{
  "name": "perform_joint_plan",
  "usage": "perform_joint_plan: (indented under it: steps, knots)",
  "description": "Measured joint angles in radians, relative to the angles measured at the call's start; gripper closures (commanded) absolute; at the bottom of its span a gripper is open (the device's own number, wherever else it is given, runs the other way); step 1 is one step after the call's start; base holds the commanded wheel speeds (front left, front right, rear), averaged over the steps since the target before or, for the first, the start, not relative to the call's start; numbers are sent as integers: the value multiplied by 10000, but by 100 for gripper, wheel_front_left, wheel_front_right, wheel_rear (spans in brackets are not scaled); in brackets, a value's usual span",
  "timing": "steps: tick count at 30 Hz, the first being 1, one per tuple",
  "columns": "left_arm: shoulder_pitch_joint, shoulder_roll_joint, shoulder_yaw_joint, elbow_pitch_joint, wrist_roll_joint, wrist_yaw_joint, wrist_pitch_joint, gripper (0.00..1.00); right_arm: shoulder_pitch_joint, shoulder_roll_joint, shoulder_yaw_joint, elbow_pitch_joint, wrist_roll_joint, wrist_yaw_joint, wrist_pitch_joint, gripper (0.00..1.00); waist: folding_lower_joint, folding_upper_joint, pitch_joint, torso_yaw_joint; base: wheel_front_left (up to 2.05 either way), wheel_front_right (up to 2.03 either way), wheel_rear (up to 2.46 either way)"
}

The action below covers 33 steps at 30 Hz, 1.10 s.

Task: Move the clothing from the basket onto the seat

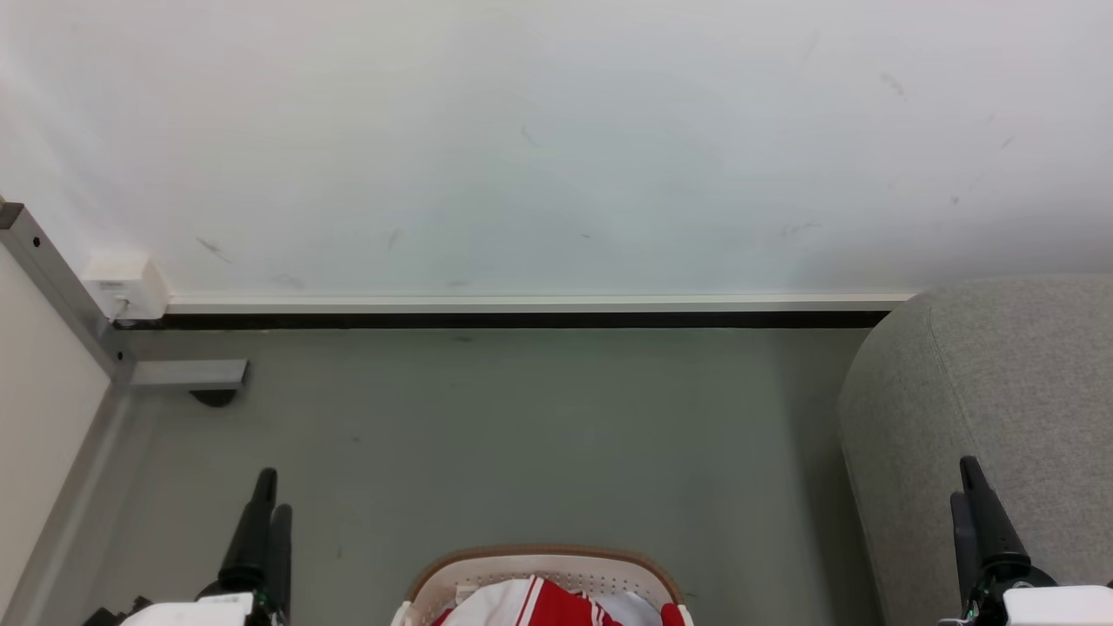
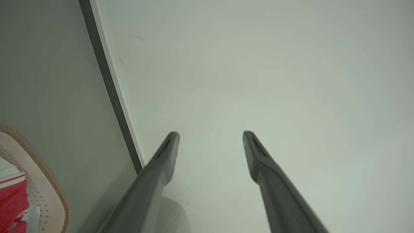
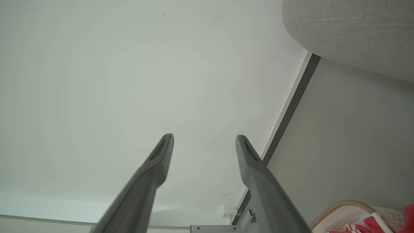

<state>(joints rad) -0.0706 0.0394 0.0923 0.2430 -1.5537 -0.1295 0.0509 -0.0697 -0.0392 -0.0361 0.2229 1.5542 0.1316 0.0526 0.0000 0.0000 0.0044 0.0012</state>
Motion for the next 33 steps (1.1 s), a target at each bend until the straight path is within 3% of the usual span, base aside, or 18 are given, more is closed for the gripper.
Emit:
perform_joint_plan:
  steps: [12, 33]
  knots:
    - [1, 4, 96, -506, 2481, 6, -512, 0, -27, -15, 422, -474, -1839, 2, -510, 0, 0, 0, 24, 10, 0, 0, 0]
    - [298, 10, -161, -1235, 6886, 616, -1243, 0, -99, -188, 1212, -604, -6226, 2, -1258, 0, 0, 0, 104, -2, 0, 0, 0]
